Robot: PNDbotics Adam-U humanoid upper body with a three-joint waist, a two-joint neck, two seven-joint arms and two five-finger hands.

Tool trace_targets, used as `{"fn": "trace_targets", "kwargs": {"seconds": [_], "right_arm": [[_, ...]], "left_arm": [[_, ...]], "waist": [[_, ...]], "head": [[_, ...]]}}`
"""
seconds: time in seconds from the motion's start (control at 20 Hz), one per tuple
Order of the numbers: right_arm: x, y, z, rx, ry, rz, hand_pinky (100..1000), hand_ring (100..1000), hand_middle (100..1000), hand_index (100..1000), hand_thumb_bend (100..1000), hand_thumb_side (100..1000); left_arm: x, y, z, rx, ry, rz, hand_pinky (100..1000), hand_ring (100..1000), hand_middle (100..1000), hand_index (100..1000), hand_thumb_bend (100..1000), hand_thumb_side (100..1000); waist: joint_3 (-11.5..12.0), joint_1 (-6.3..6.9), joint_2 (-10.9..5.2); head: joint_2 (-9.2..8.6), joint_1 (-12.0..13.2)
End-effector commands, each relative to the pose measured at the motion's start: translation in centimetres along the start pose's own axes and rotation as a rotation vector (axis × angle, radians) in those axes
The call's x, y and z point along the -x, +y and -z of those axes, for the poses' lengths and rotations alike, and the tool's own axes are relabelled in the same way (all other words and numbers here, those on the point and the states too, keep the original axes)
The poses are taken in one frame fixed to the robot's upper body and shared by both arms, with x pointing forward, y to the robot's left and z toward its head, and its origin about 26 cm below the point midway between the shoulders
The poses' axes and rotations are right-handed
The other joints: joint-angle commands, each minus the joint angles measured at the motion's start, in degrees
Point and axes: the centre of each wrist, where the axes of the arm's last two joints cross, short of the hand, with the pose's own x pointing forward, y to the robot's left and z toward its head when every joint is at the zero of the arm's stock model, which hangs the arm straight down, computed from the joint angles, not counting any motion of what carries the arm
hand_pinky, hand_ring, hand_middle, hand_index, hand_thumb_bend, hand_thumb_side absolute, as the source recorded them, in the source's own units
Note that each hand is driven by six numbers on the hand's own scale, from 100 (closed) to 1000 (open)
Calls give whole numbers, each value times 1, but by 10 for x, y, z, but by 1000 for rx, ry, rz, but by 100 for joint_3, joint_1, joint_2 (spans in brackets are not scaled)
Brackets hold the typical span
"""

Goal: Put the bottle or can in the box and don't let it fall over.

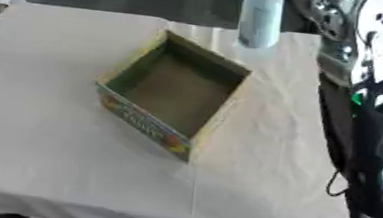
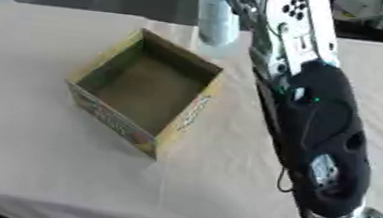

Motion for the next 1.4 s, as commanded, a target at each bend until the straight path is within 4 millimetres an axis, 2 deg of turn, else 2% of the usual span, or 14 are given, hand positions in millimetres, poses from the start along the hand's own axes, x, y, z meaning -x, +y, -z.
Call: {"fn": "trace_targets", "kwargs": {"seconds": [0.05,0.3,0.35,0.4,0.65,0.95,1.4], "right_arm": [[9,14,-1,-50,52,-1,100,100,104,990,447,858],[30,12,6,-27,145,-25,100,100,106,984,441,871],[35,10,8,-22,162,-32,100,100,106,982,380,867],[39,8,10,-16,180,-38,100,100,106,982,440,875],[61,-8,20,32,236,-45,100,100,100,977,471,874],[74,-23,21,58,259,-45,100,100,100,977,492,873],[88,-58,24,151,280,-69,100,100,100,969,503,887]], "left_arm": [[-13,3,12,11,-52,10,780,870,865,887,740,698],[-15,1,13,10,-57,-2,779,870,865,887,741,698],[-15,1,13,7,-57,-5,780,870,865,887,741,697],[-15,1,13,3,-57,-8,779,870,865,887,741,697],[-16,-1,13,-14,-55,-33,779,870,864,887,741,697],[-16,-1,13,-34,-55,-47,778,870,864,886,742,697],[-12,1,9,-43,-40,-40,778,870,863,886,743,699]], "waist": [[47,19,-84],[175,10,-60],[205,11,-49],[237,13,-35],[423,42,68],[533,52,158],[489,84,224]], "head": [[37,-80],[37,-230],[37,-266],[37,-302],[37,-461],[25,-435],[-11,-412]]}}
